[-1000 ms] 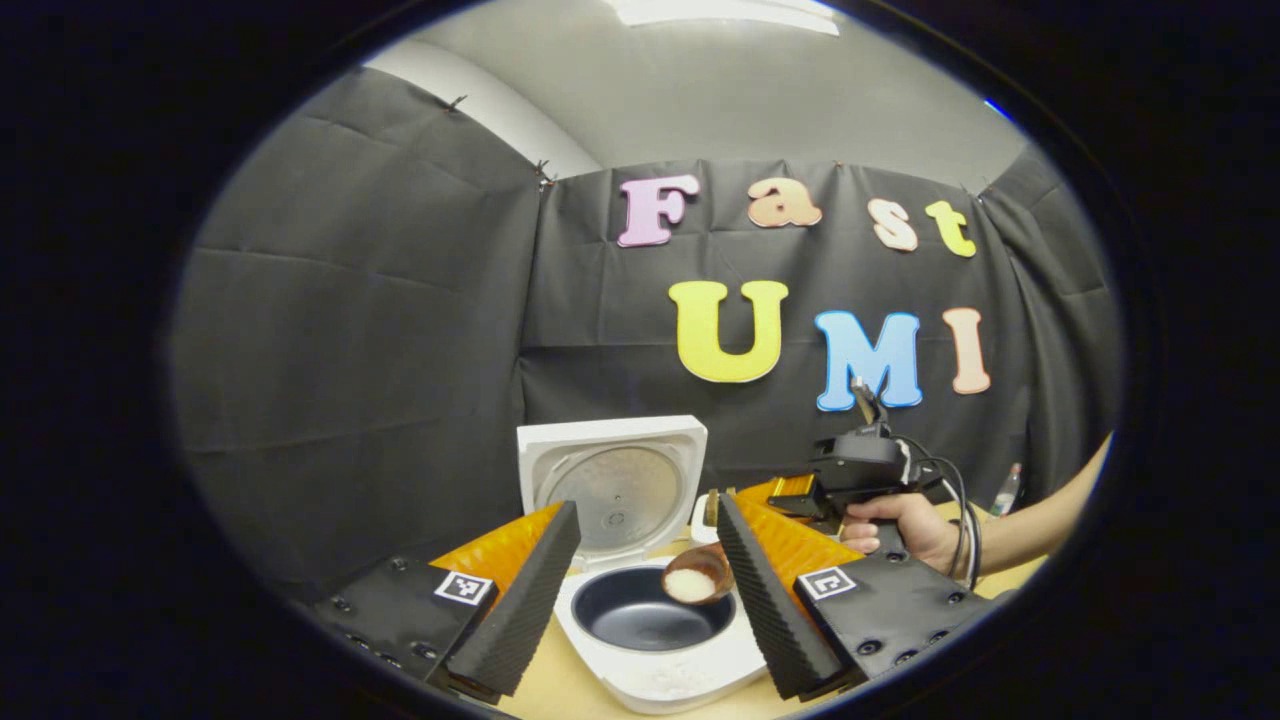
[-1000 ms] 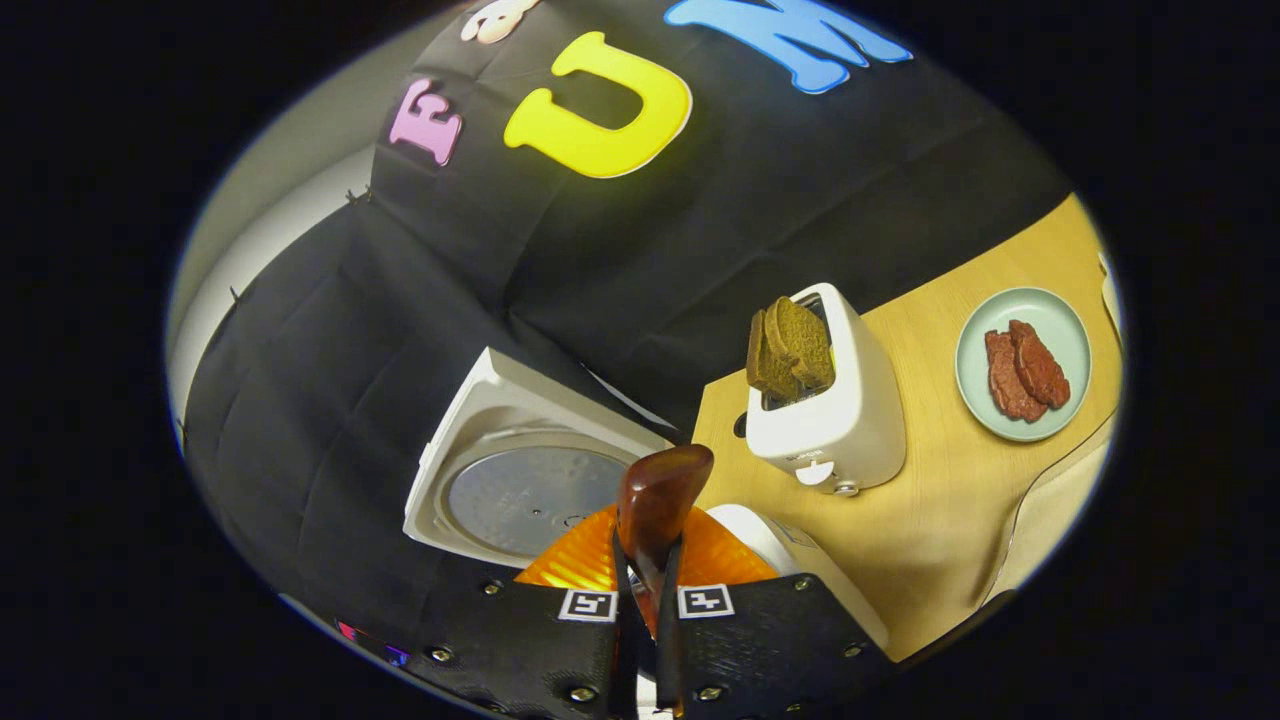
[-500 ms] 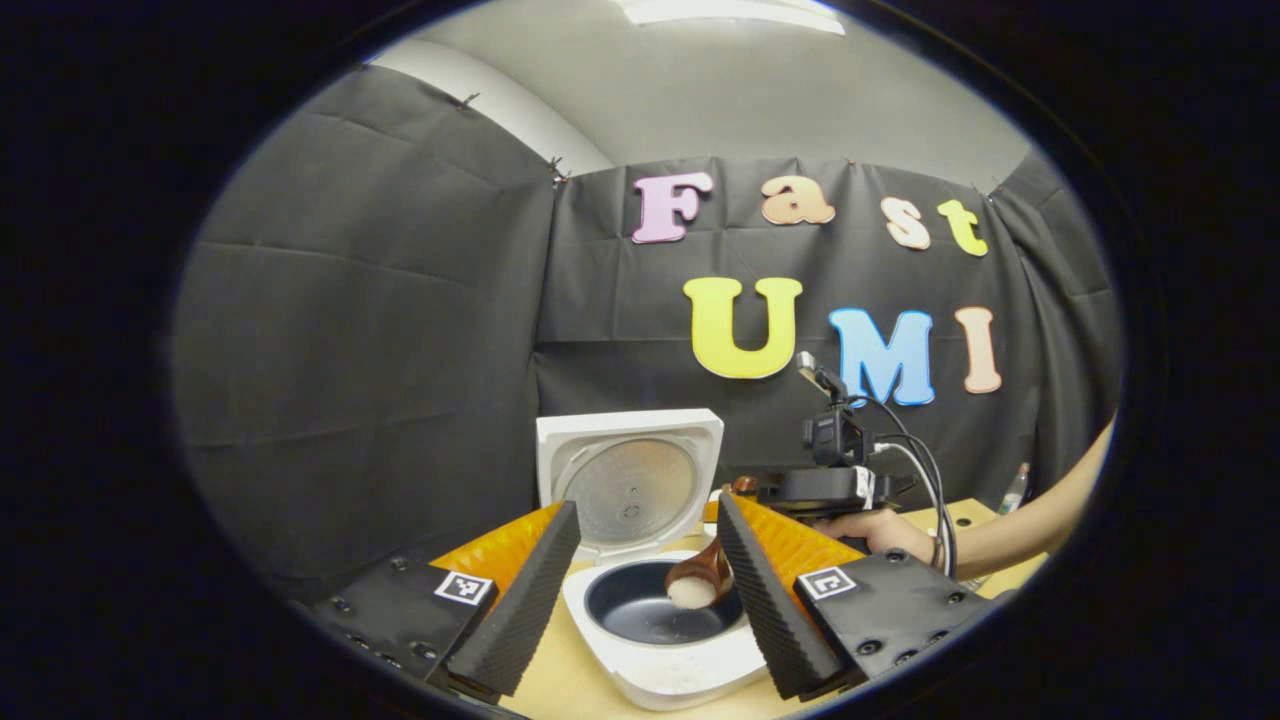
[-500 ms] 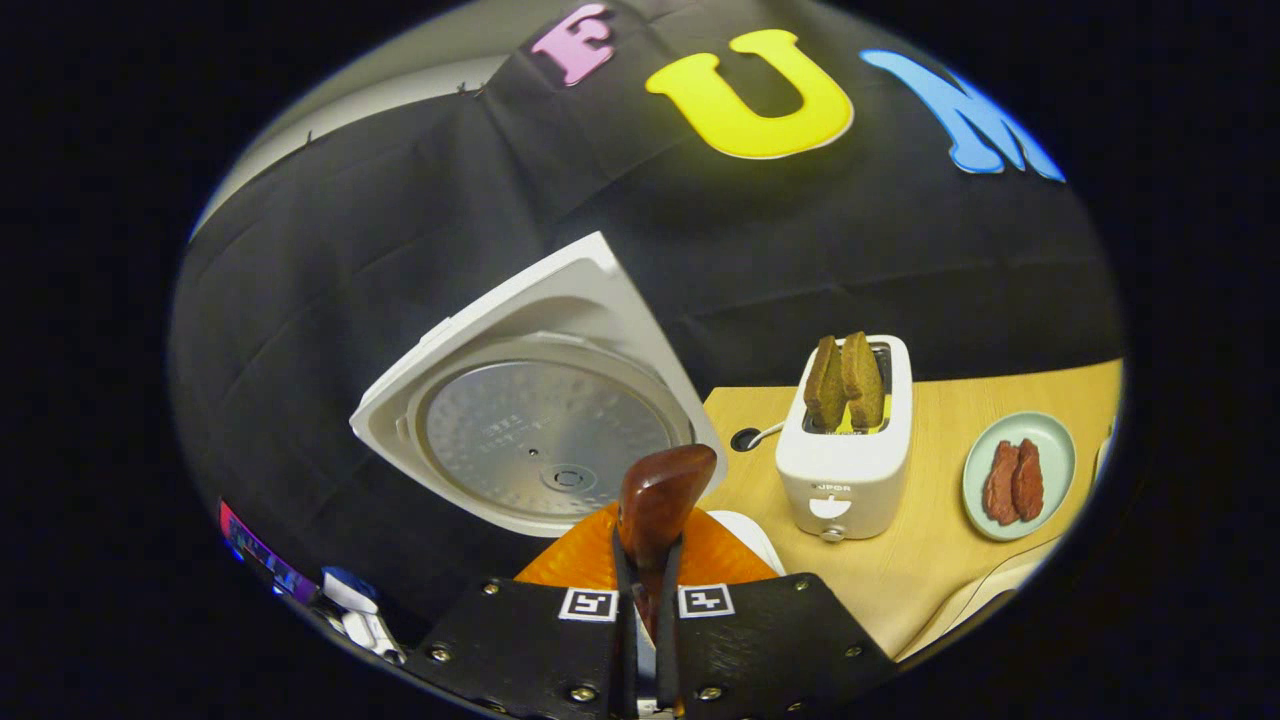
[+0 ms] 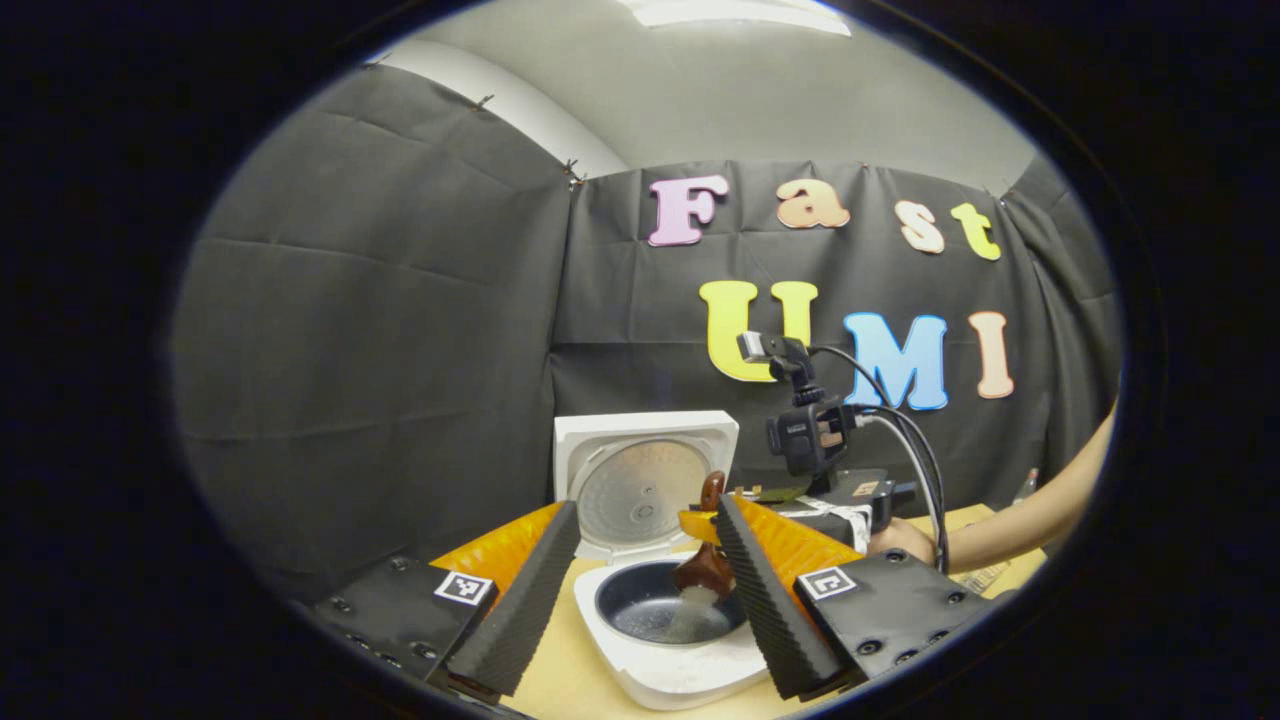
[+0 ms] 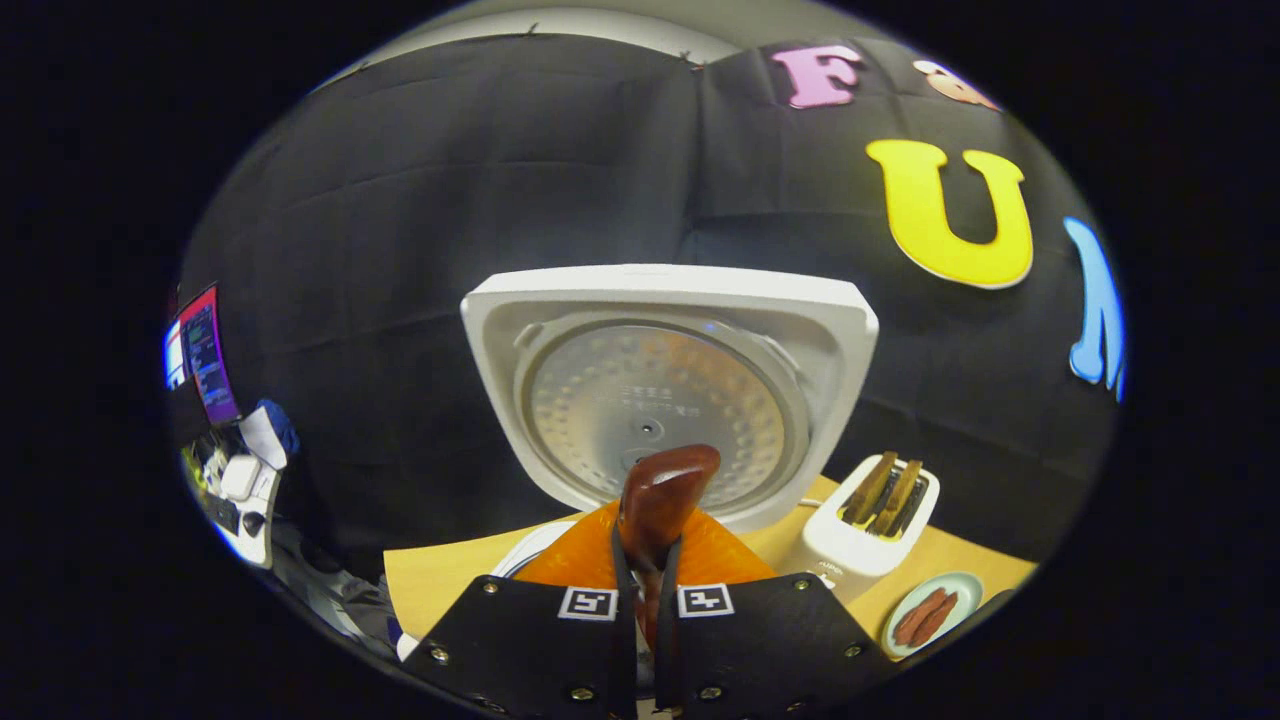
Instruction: Close the left gripper, press the button to open the rice cooker; take a wooden spoon from the chopstick holder with the right hand, scoop a spoonful of rice and pour it into the rice cooker, then put the wooden spoon back into the chopstick holder.
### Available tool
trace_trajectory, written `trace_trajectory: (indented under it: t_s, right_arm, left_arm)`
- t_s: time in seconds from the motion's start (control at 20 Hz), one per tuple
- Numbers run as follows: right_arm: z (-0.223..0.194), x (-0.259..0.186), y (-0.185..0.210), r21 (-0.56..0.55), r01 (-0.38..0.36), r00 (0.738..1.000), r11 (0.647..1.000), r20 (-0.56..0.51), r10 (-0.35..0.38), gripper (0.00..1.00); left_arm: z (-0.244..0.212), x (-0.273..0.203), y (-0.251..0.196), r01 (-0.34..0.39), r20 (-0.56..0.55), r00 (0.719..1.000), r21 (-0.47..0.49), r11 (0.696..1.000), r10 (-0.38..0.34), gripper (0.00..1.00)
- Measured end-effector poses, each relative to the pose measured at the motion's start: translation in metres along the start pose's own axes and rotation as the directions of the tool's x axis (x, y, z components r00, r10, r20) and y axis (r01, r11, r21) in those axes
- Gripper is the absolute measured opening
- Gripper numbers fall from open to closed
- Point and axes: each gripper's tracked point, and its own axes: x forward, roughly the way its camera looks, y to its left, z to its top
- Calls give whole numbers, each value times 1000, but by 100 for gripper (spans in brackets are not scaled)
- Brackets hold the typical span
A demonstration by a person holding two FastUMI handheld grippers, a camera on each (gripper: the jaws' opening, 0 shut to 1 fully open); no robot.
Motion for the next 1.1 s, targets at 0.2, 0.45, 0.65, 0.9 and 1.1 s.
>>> trace_trajectory:
  t_s: [0.2,0.45,0.65,0.9,1.1]
  right_arm:
    - [14,-13,18,-196,-68,995,978,58,81,8]
    - [26,-34,38,-361,-63,983,930,139,121,8]
    - [33,-42,45,-399,-53,979,915,161,127,7]
    - [40,-45,21,-142,-69,979,988,181,94,8]
    - [43,-60,-23,214,-60,981,975,196,17,8]
  left_arm:
    - [3,-2,5,-18,1,1000,-4,1000,18,92]
    - [1,-9,7,-31,2,1000,-9,999,32,92]
    - [0,-9,6,-36,3,999,-11,999,36,92]
    - [3,-14,2,-37,2,999,-10,999,37,92]
    - [5,-14,-8,-25,-2,1000,-18,1000,25,92]
